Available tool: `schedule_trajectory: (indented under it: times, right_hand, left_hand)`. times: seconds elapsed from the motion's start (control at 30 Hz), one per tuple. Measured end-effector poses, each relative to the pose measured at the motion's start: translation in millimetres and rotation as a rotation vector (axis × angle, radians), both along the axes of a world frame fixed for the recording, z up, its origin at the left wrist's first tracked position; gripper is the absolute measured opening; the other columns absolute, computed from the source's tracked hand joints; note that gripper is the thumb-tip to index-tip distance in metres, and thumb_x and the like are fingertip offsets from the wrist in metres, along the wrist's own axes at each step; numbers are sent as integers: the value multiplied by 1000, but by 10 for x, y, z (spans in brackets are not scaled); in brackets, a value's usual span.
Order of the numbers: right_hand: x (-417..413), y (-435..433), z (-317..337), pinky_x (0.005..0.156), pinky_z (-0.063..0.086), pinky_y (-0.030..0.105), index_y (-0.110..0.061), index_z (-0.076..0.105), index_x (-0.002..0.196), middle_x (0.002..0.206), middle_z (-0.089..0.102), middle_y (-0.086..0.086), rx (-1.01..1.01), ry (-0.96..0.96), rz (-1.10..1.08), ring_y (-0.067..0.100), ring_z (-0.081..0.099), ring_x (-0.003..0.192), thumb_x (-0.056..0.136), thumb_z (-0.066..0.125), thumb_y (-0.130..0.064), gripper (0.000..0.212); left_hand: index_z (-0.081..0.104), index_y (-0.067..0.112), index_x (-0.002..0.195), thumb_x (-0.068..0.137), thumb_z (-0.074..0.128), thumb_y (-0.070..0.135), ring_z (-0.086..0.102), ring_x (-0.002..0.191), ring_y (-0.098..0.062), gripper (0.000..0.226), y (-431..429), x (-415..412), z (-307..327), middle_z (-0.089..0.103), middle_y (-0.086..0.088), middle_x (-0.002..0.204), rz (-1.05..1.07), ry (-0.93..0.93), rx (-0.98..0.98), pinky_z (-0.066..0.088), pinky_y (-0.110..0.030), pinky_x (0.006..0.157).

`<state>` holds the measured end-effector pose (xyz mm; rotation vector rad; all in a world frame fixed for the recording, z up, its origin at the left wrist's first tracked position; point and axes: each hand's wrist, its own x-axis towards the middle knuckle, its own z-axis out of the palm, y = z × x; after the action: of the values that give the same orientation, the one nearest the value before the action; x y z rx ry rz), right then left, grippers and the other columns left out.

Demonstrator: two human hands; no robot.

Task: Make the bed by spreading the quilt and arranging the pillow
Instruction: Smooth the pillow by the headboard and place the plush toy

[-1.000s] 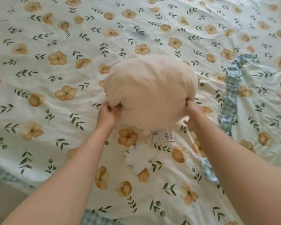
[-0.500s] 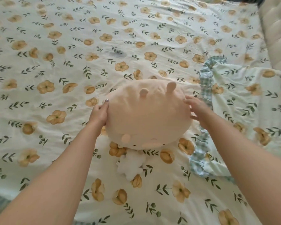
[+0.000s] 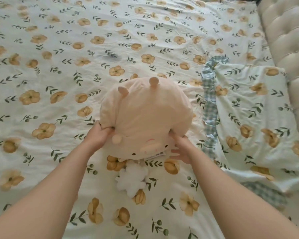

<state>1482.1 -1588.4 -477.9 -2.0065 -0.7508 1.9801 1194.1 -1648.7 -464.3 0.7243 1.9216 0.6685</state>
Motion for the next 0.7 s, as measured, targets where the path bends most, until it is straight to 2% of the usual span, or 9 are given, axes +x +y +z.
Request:
schedule_trajectory:
  times: [0.07,0.17,0.27,0.37,0.5,0.53,0.6,0.67,0.7]
  right_hand:
    - [-84,-90,-31,93,50,54,-24,31,145,145,42,12,-81,127,-29,38,49,125,73,63,-71,92]
    - [-93,-40,-10,86,53,51,-18,41,139,136,51,11,-66,202,-31,37,56,117,75,61,-69,84]
    - [-64,111,82,90,50,53,-20,41,137,128,55,6,50,121,-48,30,60,106,92,56,-49,56]
    - [-86,172,160,96,48,48,-24,38,139,130,52,2,172,35,-57,26,56,111,101,41,-39,41]
    - [-74,130,352,101,43,43,-30,45,138,138,52,-2,251,106,36,19,51,122,93,48,-49,48]
    - [-57,151,420,101,44,42,-27,50,136,136,55,-1,304,168,26,17,55,119,92,52,-48,48]
    - [75,227,595,101,48,43,-20,58,129,132,61,4,440,297,5,19,61,116,86,66,-43,50]
    - [211,315,765,100,48,41,-23,59,127,133,59,-1,550,231,72,17,58,120,78,75,-39,54]
    - [288,338,816,99,47,35,-25,57,129,134,57,-6,613,117,178,13,55,123,78,77,-37,56]
  left_hand:
    - [44,23,132,88,50,31,56,107,-30,45,-23,38,46,57,-7,123,19,-33,4,51,-50,90]
    - [45,17,133,92,45,17,58,100,-27,41,-108,88,139,58,-8,121,73,-187,-31,53,-38,74]
    - [49,16,128,79,52,10,59,99,-27,50,-209,143,288,60,-7,117,82,-322,18,54,-37,71]
    - [55,11,122,65,57,14,61,100,-27,58,-282,333,384,63,-7,114,91,-391,-23,55,-37,70]
    - [56,6,98,74,49,7,51,69,-18,25,-399,773,475,52,-6,85,148,-642,-112,45,-28,54]
    - [57,6,97,77,47,6,50,70,-17,23,-426,885,486,52,-5,85,164,-721,-79,46,-29,55]
    - [58,2,111,85,41,5,56,88,-24,31,-516,1245,538,58,-10,99,215,-935,-24,53,-38,74]
    - [51,-1,128,95,36,16,59,105,-35,40,-682,1706,569,61,-19,114,219,-1135,-111,54,-47,90]
    - [50,-1,130,100,35,28,61,108,-37,45,-772,1934,584,63,-20,116,131,-1130,-226,55,-45,89]
